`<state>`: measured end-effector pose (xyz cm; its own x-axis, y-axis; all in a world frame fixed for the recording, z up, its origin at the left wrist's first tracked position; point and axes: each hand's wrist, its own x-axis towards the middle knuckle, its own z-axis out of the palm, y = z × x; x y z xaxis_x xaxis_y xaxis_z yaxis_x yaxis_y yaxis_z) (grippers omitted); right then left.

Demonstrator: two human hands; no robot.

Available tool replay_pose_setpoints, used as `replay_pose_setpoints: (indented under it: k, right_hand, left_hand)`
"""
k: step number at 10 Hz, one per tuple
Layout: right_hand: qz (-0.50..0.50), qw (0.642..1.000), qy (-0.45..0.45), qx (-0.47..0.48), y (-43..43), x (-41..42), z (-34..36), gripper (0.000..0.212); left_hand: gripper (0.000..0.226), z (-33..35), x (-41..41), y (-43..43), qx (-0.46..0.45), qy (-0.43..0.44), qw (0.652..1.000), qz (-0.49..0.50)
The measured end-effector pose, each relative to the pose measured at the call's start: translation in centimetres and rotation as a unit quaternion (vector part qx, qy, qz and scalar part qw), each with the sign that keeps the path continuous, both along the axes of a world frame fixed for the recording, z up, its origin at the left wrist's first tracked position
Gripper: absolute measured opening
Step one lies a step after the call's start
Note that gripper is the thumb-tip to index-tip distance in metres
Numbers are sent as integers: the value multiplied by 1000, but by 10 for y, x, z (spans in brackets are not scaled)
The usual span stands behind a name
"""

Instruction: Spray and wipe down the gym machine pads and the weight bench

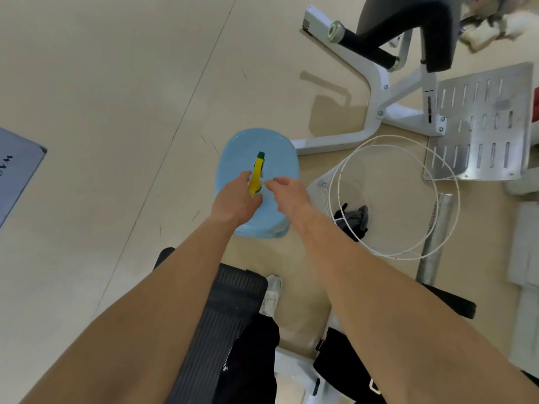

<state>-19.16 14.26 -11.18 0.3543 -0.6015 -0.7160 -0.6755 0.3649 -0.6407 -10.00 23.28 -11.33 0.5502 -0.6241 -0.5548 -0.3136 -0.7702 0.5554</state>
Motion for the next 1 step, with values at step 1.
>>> replay_pose_setpoints:
  k: [1]
  right_hand:
    - [41, 997, 46, -49, -2, -24, 16, 38]
  left_hand:
    - [53, 25, -6, 12, -6, -22, 1000, -2]
